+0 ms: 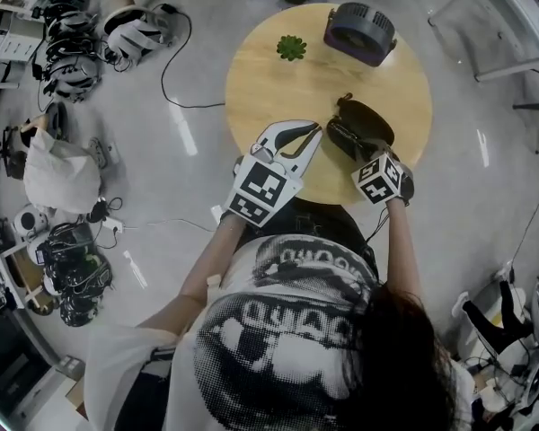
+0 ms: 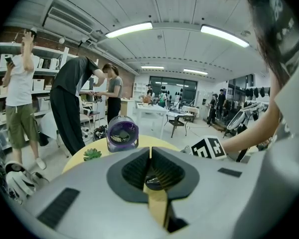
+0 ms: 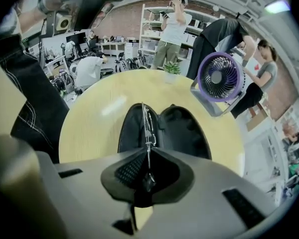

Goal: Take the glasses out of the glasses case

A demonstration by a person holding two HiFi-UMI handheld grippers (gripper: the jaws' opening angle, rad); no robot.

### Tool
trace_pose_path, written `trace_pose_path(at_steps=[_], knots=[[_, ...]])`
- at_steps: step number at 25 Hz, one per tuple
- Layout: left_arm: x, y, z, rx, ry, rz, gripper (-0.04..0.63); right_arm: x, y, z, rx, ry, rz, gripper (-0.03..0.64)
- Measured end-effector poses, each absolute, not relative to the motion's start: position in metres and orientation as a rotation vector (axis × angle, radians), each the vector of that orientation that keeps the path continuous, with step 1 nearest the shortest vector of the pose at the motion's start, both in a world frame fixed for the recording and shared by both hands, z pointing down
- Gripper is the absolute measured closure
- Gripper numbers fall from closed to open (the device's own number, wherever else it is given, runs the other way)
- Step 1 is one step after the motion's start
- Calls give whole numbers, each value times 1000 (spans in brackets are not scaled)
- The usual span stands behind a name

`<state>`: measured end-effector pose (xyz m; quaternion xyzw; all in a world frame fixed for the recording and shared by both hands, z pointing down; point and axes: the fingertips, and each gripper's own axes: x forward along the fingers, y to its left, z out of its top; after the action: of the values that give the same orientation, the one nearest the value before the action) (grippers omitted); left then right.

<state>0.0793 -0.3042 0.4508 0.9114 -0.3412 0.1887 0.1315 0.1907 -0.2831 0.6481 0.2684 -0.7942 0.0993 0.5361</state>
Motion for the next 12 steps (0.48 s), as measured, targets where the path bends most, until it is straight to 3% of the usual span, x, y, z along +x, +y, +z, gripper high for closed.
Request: trace_pose_path(at_steps=[12], knots=[[66, -289, 451, 2673, -939, 549, 575, 172, -280, 607, 797, -1964, 274, 604]])
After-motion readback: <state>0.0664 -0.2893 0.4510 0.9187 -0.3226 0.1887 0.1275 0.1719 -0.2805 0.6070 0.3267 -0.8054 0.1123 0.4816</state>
